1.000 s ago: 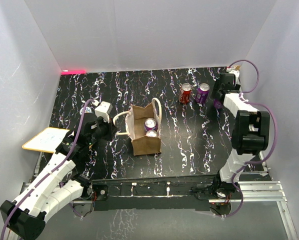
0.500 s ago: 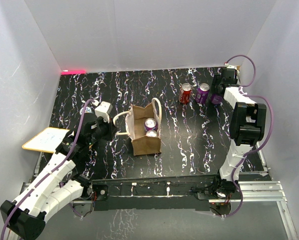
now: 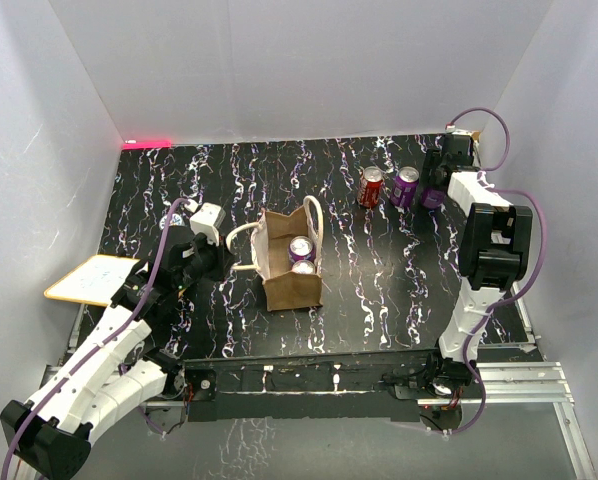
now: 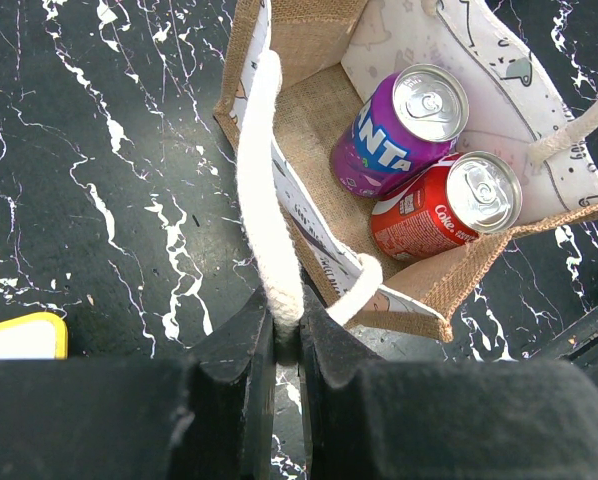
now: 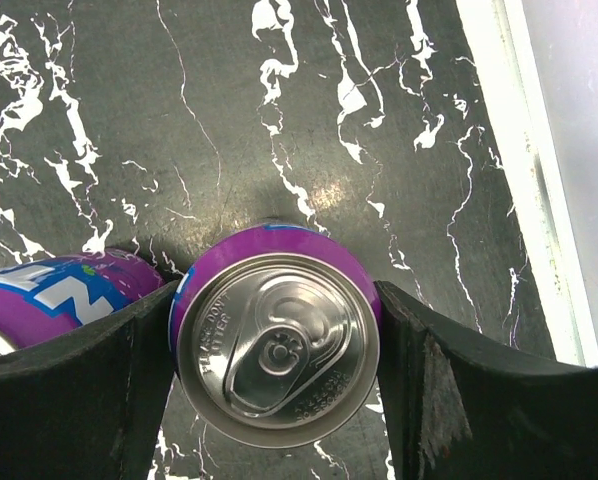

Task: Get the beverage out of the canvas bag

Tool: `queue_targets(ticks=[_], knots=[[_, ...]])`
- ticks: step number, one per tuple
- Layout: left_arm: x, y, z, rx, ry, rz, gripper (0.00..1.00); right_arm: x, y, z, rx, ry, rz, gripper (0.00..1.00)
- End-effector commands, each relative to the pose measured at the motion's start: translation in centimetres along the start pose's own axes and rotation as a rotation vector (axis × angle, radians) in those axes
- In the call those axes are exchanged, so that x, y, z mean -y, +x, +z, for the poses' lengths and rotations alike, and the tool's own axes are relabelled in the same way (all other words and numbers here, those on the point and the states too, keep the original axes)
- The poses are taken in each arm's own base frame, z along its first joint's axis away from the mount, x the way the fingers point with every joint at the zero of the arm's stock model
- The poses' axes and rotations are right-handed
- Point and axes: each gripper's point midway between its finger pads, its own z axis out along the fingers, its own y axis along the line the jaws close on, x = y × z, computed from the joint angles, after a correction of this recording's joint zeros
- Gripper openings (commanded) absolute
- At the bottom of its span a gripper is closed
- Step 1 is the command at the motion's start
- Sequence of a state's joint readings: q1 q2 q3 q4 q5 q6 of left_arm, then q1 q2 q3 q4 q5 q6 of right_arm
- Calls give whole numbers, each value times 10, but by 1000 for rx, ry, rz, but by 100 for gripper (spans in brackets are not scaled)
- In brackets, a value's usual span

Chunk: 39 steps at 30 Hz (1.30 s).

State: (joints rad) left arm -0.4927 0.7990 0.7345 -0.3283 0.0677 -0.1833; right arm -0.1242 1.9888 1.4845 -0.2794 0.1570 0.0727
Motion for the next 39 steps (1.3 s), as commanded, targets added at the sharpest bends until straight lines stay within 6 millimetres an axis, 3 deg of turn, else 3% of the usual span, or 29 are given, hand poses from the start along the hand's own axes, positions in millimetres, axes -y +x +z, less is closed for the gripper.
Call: queue_targets(ticks=[1, 6, 10, 14, 19, 23, 30, 33, 36, 39], knots=[[0, -2, 0, 12, 4, 2, 0, -2, -23, -16, 29, -7, 10, 75], [0, -2, -1, 18, 5, 2, 0, 2, -43, -36, 85, 0, 29, 88], [0, -2, -1, 16, 5, 1, 0, 6, -48, -56, 103, 13, 56, 89], [0, -2, -1, 16, 6, 2, 0, 23, -20, -83, 87, 85, 111, 90], [2, -2, 0, 16, 15, 2, 0, 21, 45, -103, 45, 42, 167, 90], [2, -2, 0, 14, 21, 2, 0, -17, 76, -127, 46, -194, 216, 90], [2, -3, -1, 20, 15, 2, 0, -67, 92, -179, 33, -508, 249, 91], [2, -2, 0, 16, 16, 3, 0, -88, 82, -204, 39, -622, 237, 90], [1, -2, 1, 13, 15, 3, 0, -108, 51, -239, 127, -705, 208, 90], [1, -2, 1, 10, 13, 2, 0, -141, 19, -285, 228, -784, 144, 90]])
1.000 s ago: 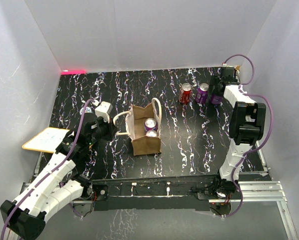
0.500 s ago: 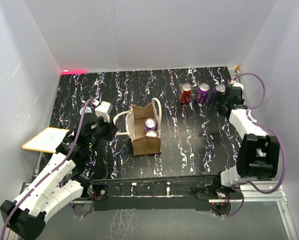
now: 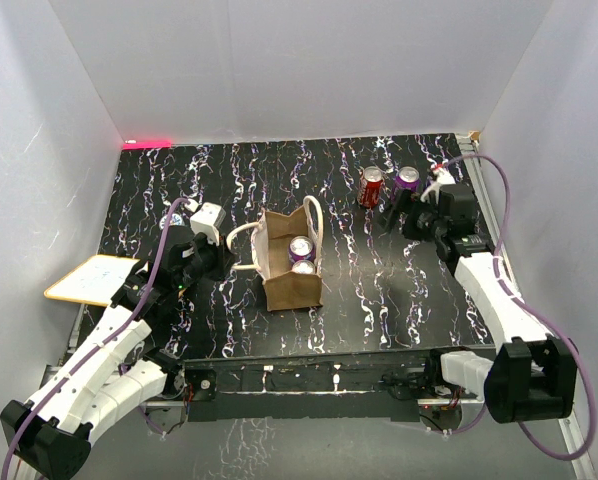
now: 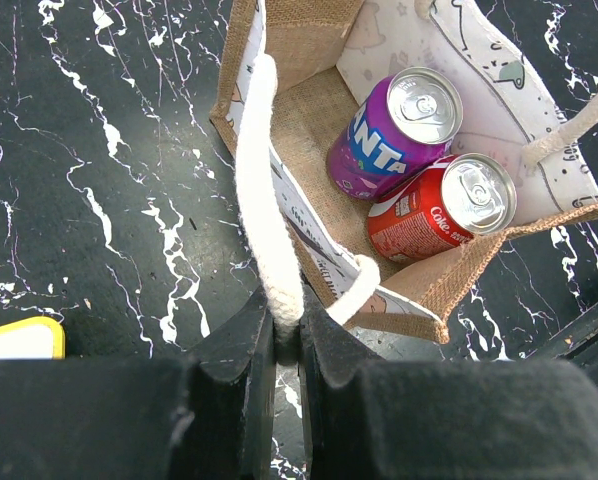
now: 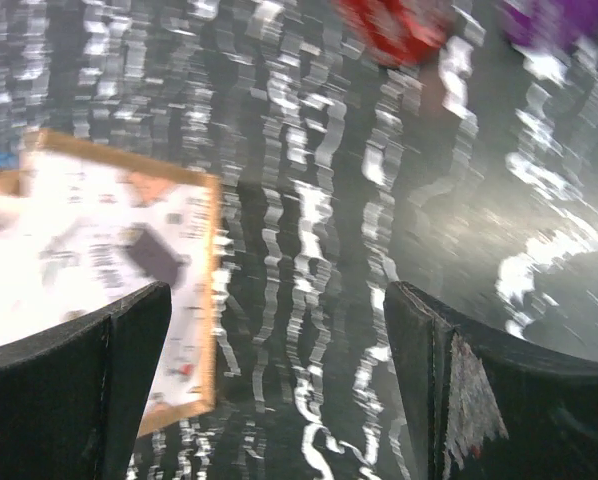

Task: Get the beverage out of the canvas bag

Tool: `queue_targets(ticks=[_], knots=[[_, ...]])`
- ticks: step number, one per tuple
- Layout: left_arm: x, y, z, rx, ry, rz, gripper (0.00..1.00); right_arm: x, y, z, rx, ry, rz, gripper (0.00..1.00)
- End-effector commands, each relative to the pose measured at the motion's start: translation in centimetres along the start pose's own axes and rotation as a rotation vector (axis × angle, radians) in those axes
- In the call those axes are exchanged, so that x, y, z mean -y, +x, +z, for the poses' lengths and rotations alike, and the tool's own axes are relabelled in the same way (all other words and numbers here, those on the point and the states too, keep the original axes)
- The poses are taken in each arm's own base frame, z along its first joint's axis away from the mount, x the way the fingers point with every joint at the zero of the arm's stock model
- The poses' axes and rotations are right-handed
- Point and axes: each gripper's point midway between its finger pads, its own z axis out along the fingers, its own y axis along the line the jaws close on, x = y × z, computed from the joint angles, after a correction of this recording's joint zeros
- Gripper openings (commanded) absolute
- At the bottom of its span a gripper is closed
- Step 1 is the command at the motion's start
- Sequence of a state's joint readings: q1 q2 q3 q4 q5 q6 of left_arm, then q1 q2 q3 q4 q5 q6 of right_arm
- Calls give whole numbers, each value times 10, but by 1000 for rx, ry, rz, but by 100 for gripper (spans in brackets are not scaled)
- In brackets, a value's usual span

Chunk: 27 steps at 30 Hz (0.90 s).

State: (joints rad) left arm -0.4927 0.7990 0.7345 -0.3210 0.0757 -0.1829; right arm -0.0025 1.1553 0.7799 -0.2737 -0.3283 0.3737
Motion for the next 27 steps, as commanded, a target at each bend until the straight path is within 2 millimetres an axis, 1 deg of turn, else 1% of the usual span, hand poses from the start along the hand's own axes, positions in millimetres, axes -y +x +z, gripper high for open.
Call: queue_targets(ticks=[1, 4, 6, 11, 14, 16, 19, 23, 24, 27], knots=[[-1, 0, 1, 5, 2, 2, 0, -114, -74, -42, 211, -244, -150, 90], [-1, 0, 1, 4, -1, 2, 0, -166, -85, -58, 248, -313, -210, 90], [-2, 0, 1, 5, -2, 3, 0, -196, -82, -63, 238, -369, -240, 89], [-2, 0, 0, 6, -4, 2, 0, -260, -53, -62, 185, -458, -314, 85], [-2, 1, 1, 4, -6, 3, 0, -287, -31, -55, 153, -445, -382, 83], [-2, 0, 0, 5, -6, 4, 0, -298, -16, -45, 127, -405, -437, 80], [-3, 0, 0, 5, -7, 4, 0, -303, 6, -28, 82, -328, -522, 75], [-3, 0, 0, 5, -7, 4, 0, -293, 29, -5, 24, -219, -599, 72], [-2, 0, 0, 5, -6, 4, 0, -288, 35, 3, 3, -190, -614, 71], [-2, 0, 0, 8, -5, 4, 0, -276, 49, 19, -42, -124, -649, 69]])
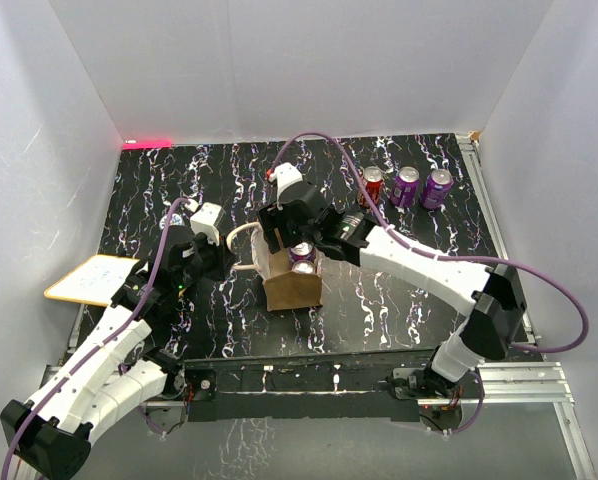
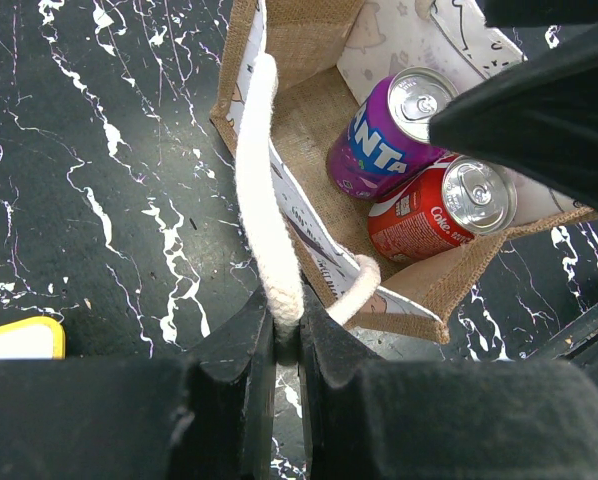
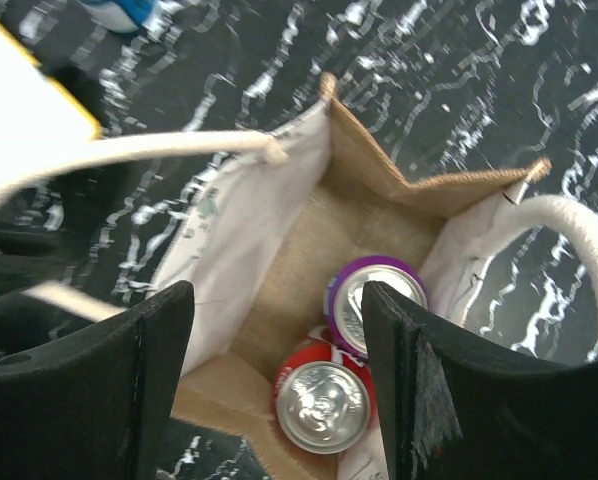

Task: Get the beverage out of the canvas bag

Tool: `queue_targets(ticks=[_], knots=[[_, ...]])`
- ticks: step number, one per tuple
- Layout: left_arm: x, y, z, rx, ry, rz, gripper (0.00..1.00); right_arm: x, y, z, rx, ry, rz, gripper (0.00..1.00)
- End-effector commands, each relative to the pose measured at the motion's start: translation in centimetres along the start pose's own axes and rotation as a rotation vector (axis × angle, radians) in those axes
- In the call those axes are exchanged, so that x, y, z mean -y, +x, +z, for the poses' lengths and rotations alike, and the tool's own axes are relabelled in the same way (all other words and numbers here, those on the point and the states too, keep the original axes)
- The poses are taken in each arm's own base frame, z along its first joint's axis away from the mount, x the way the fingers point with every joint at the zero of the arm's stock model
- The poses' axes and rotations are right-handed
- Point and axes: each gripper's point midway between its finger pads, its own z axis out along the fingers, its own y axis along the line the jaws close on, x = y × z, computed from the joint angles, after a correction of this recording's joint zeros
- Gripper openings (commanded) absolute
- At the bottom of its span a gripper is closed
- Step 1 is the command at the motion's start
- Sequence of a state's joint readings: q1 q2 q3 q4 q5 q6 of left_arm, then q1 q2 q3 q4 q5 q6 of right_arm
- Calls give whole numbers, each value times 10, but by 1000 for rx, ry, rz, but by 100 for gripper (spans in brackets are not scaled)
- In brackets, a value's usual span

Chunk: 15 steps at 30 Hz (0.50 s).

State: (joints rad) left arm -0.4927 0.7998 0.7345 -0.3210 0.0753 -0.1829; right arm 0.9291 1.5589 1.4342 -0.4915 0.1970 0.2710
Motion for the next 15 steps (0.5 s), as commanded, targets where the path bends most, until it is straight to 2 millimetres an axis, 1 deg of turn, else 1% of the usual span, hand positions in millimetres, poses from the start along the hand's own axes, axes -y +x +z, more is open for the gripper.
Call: queue_targets(ticks=[1, 5, 8, 11, 15], knots=[[-2, -1, 0, 10, -3, 4, 0, 25, -1, 8, -25, 151, -48, 69], [-2, 0, 0, 8, -1, 4, 0, 36, 19, 24, -100, 227, -81, 69], [-2, -1, -1, 10, -3, 2, 0, 41, 27, 32, -134, 273, -102, 72], [-2, -1, -1, 13, -3, 2, 0, 48, 40, 42, -176, 336, -136, 79], [-2, -1, -1, 13, -4, 3, 0, 60, 50, 47, -210, 415, -162, 87]])
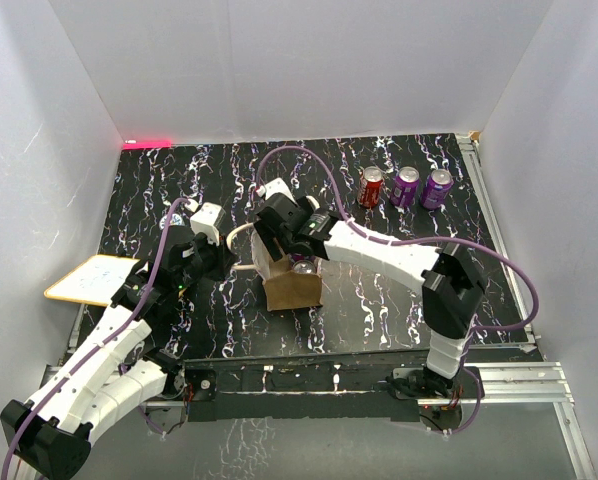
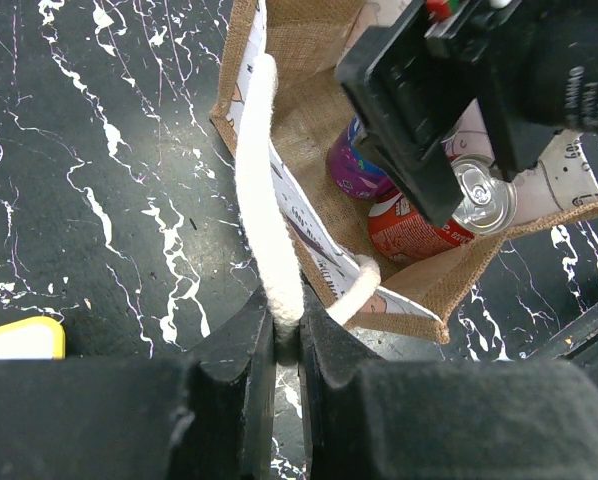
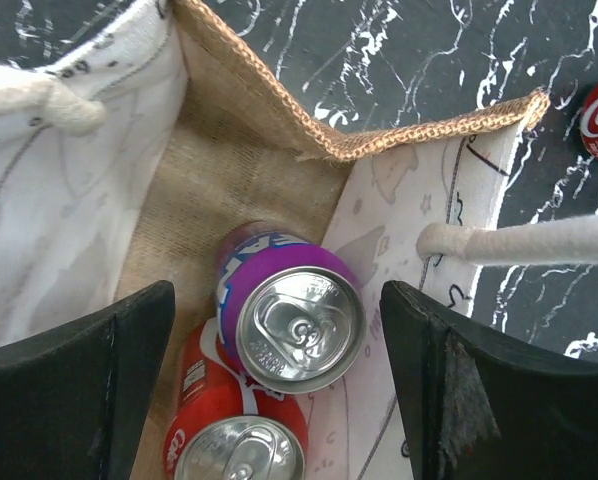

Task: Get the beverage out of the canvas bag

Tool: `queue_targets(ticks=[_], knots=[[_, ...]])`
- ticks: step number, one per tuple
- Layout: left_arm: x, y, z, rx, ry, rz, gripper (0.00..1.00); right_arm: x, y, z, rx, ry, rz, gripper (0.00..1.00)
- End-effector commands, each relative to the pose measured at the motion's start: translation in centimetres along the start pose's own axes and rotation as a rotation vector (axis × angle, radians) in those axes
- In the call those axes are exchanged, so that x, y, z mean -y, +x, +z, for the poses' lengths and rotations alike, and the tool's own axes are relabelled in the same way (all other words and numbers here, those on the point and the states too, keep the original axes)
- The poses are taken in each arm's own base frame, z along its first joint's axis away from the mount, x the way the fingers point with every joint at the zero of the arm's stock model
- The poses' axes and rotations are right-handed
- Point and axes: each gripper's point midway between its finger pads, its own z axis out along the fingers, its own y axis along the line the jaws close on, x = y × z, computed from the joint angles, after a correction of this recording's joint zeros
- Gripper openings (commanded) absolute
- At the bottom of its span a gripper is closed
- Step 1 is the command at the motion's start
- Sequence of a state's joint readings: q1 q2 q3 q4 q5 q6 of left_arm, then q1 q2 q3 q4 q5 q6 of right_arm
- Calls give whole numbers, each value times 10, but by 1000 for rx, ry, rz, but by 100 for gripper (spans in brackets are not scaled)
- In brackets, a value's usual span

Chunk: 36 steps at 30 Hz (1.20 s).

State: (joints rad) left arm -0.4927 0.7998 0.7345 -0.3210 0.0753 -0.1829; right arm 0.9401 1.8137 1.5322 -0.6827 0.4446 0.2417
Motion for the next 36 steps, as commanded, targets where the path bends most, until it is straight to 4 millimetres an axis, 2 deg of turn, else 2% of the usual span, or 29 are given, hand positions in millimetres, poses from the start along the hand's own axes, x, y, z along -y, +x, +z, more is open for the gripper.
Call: queue_targets(ticks=[1, 11, 20, 27, 32, 36], knots=[[-1, -2, -2, 14, -2, 3, 0, 16, -16, -3, 32, 117, -2, 88], [-2, -1, -1, 13, -3, 2, 0, 15, 7, 15, -24, 158, 5, 91], [-1, -1, -1, 11, -1, 3, 0, 4, 26, 32, -49, 134, 53, 93], [-1, -1, -1, 10, 0, 2, 0, 3, 37, 45, -60, 125, 85, 95], [-1, -1, -1, 11, 1, 3, 0, 3, 37, 50, -58, 123, 104, 95], [-1, -1, -1, 12, 1, 2, 0, 3, 34, 49, -45, 113, 117, 89]])
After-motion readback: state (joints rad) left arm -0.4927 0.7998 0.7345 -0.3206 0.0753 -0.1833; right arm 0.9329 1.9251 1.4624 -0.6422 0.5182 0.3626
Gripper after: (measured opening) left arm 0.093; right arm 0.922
